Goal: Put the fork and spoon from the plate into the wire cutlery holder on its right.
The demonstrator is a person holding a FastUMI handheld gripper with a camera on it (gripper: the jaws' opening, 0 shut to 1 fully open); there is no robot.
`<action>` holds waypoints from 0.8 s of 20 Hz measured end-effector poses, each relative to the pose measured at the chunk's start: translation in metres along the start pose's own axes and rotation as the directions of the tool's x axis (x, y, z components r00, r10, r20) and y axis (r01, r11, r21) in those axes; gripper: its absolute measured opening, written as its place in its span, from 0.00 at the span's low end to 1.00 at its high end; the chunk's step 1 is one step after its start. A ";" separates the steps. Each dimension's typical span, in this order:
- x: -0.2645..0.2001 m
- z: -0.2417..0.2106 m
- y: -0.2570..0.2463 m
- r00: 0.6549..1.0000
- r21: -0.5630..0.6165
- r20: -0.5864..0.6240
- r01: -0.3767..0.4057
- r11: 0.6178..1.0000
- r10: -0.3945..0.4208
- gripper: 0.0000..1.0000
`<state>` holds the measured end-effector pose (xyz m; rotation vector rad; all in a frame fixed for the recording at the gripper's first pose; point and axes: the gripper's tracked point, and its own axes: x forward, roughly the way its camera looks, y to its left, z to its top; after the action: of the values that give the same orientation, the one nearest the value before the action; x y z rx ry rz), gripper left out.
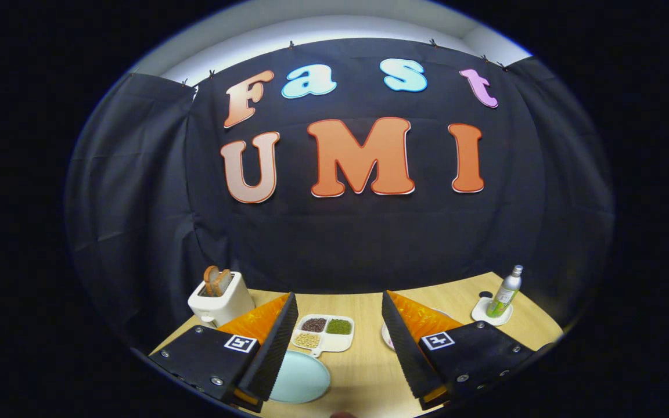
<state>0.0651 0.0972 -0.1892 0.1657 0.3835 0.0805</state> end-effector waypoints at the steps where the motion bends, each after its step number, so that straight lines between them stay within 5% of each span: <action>1: 0.004 -0.006 0.015 1.000 0.000 -0.021 -0.014 1.000 0.014 0.87; 9: 0.033 -0.084 0.095 0.954 -0.022 -0.296 -0.054 0.998 0.045 0.89; 16: 0.036 -0.184 0.124 0.773 0.015 -0.632 -0.063 0.998 0.058 0.90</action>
<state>0.0227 0.2498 -0.3483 0.1402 1.0597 0.2048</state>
